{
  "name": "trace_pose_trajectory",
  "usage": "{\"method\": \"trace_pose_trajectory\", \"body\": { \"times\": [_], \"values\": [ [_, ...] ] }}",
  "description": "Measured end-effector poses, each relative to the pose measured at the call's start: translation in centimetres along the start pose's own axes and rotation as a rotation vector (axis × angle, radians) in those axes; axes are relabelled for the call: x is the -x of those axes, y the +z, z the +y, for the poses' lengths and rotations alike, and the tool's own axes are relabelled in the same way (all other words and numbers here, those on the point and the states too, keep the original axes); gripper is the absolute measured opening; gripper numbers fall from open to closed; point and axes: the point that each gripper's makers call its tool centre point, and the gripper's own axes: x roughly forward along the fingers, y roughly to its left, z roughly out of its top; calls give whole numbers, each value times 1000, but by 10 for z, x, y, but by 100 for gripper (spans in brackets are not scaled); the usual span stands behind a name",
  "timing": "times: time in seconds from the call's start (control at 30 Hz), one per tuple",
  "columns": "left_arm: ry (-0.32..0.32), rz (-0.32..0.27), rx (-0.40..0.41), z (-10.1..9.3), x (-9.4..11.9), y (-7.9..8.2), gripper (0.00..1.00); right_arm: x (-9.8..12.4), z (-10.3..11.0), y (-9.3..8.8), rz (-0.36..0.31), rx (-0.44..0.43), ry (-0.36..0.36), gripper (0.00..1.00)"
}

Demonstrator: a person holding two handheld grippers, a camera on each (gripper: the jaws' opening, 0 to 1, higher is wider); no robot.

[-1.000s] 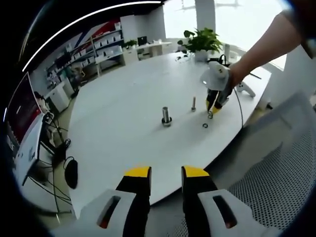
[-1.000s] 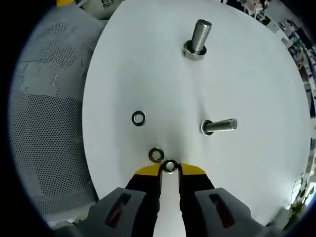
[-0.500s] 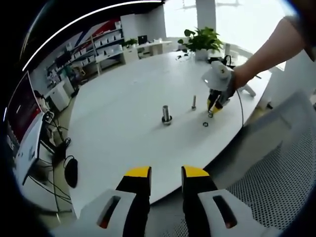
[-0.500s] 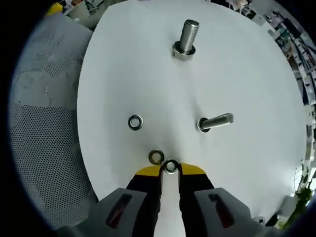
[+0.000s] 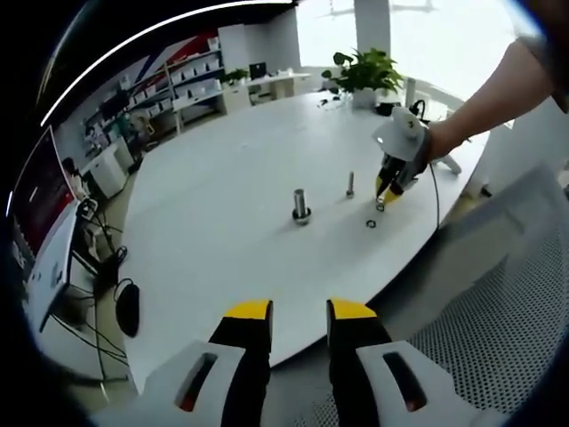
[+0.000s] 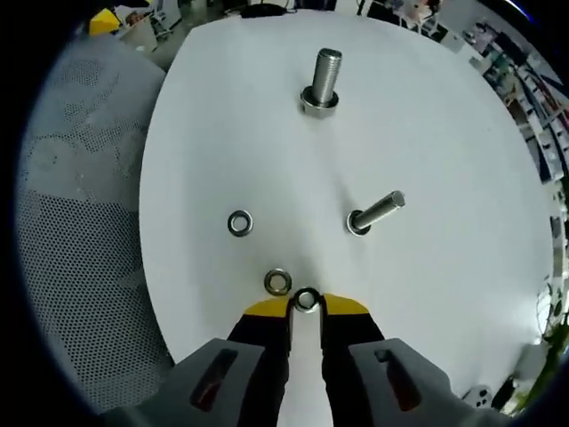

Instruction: Place the washer onto the threaded stud by aligning its center hole with the stud, sliding it down to the base, and recovering from edge contact or off-axis alignment until the washer reaches the visible bottom stop.

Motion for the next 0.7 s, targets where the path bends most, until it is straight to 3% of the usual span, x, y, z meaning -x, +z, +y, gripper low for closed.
{"method": "trace_pose_trajectory", "body": {
  "times": [0.1,0.57,0.7],
  "values": [
    [-2,-1,-2,-1,0,0,22,6,-3,12,-62,-65,4,13],
    [-5,-13,-5,-3,1,2,22,35,-19,38,-154,-146,-20,13],
    [-5,-16,-5,-2,1,2,22,42,-25,43,-196,-207,-28,13]
  ]
}}
